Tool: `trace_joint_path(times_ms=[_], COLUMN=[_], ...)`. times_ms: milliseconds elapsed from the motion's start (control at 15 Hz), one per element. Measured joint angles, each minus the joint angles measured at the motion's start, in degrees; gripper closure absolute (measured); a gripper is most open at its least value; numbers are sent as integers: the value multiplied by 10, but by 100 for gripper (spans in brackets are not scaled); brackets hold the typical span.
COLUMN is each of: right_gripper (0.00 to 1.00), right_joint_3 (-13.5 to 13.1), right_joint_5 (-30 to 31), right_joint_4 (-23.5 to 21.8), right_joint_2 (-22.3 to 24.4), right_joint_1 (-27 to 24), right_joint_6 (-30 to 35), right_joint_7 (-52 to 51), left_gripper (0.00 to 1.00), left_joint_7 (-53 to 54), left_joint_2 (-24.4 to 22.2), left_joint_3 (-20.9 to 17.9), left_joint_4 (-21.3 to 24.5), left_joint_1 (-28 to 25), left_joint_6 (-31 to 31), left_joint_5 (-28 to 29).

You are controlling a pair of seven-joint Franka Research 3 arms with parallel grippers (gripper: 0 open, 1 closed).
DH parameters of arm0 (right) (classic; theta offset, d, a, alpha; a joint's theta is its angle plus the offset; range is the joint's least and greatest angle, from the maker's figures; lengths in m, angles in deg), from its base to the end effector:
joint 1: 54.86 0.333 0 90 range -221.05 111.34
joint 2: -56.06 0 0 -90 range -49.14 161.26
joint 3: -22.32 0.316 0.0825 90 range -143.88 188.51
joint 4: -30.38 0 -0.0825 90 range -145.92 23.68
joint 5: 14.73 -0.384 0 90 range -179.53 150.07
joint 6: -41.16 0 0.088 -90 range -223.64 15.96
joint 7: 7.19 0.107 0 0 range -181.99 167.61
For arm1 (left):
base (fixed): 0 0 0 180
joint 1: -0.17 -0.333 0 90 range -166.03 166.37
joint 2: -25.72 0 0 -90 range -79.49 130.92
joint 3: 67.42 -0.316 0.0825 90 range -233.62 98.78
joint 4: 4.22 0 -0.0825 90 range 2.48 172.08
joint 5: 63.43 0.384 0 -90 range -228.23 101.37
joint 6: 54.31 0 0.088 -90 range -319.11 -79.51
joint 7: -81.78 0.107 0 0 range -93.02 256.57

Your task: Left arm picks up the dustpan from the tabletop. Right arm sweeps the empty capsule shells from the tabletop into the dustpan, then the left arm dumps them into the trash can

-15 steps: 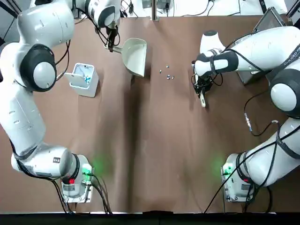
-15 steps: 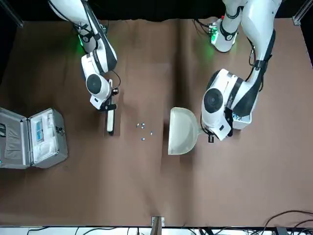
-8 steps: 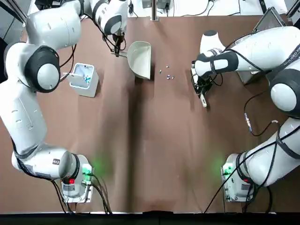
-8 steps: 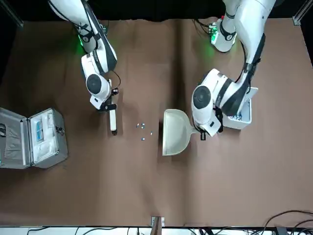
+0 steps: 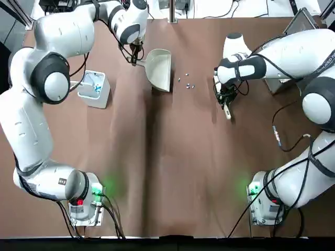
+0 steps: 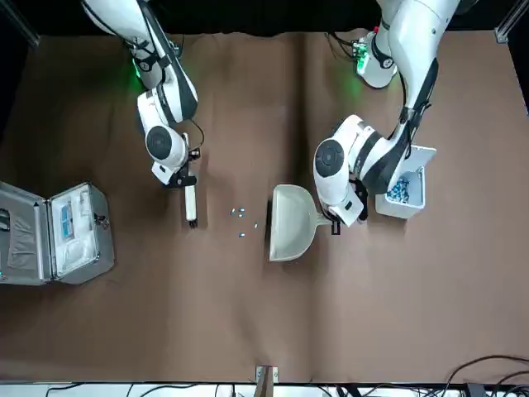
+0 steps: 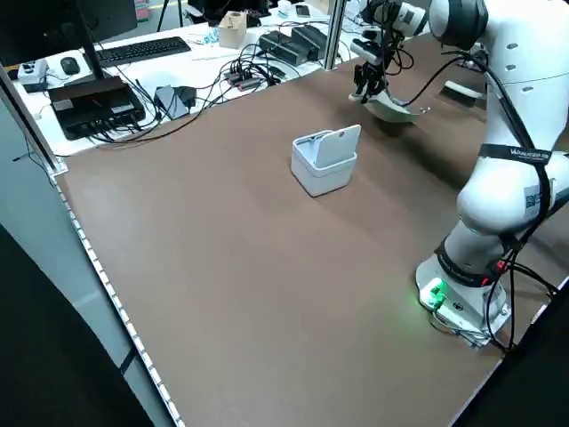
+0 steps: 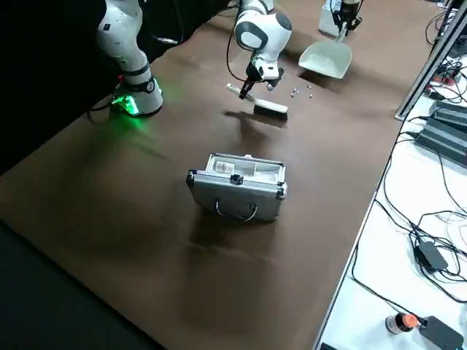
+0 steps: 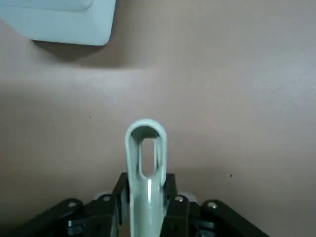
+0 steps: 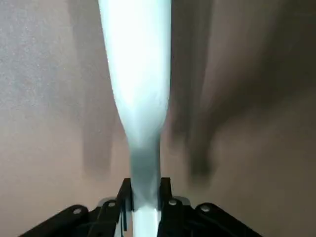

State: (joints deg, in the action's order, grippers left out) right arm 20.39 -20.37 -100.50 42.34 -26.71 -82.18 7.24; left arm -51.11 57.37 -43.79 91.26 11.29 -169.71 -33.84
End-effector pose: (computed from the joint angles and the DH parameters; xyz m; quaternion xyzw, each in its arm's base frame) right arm 0.4363 0.2189 0.2237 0.9802 0.0666 -0.1835 0.0345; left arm 0.5762 -0.3281 0.2961 -0.7273 -0.6729 -0.1076 0.0816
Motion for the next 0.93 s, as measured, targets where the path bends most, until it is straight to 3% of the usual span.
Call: trace_joint_path(times_ms=[467,933], right_gripper=[74,74], right_joint_3=[-1,-4], right_joint_5=[-1,-1], right_joint_4=[31,127], right_joint_2=[0,1], right_joint_1=[0,0], right_joint_6=[23,106], right_joint_7=[27,62], left_gripper=[67,67], left_joint_7=[-12,-13], left_joint_2=[27,62], left_joint_3=[0,-1], left_joint_4=[-6,-40], left_joint_1=[18,39], left_joint_6=[-8,-8], left_joint_5=[8,8])
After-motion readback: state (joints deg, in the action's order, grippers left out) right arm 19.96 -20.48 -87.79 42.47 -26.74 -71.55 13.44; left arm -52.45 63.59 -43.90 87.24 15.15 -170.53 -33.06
